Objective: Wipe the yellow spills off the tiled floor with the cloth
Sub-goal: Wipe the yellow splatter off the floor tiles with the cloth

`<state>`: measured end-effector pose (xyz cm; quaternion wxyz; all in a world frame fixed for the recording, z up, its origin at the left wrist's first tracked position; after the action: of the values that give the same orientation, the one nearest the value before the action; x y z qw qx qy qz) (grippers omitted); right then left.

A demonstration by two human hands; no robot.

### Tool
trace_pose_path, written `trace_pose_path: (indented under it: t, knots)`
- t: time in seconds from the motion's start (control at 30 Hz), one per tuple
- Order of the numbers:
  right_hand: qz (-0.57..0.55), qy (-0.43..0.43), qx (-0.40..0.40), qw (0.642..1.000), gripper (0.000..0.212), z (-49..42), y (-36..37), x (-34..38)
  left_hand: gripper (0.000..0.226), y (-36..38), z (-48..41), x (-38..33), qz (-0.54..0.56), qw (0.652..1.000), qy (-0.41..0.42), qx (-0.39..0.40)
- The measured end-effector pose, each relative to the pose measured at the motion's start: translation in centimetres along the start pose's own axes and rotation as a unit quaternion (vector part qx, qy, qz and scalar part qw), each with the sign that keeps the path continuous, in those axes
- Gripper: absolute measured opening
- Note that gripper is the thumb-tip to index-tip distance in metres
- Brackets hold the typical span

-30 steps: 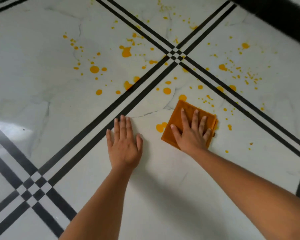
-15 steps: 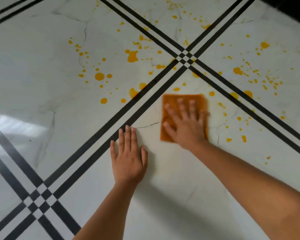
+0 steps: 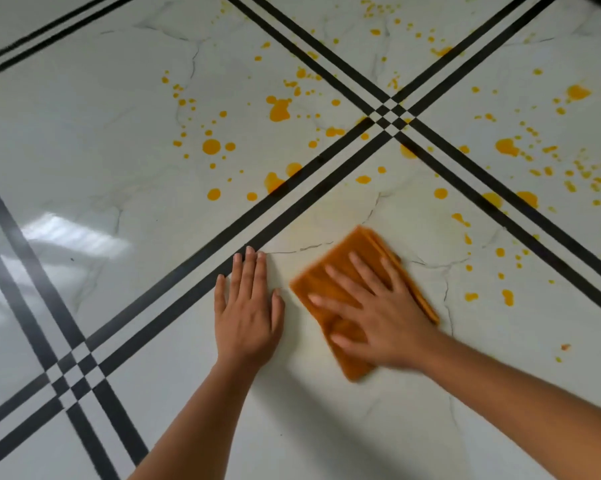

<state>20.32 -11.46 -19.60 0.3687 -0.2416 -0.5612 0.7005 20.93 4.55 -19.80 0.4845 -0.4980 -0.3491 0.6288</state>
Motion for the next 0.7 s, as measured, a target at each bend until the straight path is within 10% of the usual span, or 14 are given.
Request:
trace_pose_path:
  t: [0.23, 0.43, 0.6, 0.7]
  knots:
    - [-0.051, 0.187, -0.005, 0.981, 0.063, -7.6, -2.7, -7.7, 0.066, -0.1, 1.5, 1.5, 0.023, 0.998, -0.063, -0.015]
    - [0.025, -0.122, 0.009, 0.992, 0.068, 0.6, 0.1, 2.2, 0.064, -0.2, 3.7, 2.8, 0.049, 0.993, -0.101, -0.030]
    - [-0.024, 0.107, -0.015, 0.994, 0.066, -9.5, -3.0, -2.3, 0.062, 0.2, 4.6, 3.3, 0.054, 0.993, -0.102, -0.030]
    - [-0.005, -0.001, -0.015, 1.000, 0.066, -7.5, -1.9, 4.8, 0.062, 0.0, 5.2, 3.6, 0.065, 0.990, -0.118, -0.043]
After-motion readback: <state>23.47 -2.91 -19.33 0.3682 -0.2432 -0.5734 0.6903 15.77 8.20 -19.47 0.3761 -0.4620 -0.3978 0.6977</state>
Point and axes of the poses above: each hand's wrist, its own z-axis away from the middle knuckle, its own y-axis out of the palm, x = y × z, the point moved 10 cm from there along -z, towards the middle knuckle, and after that the axes turned 8 degrees about x, right-handed, at the moved point
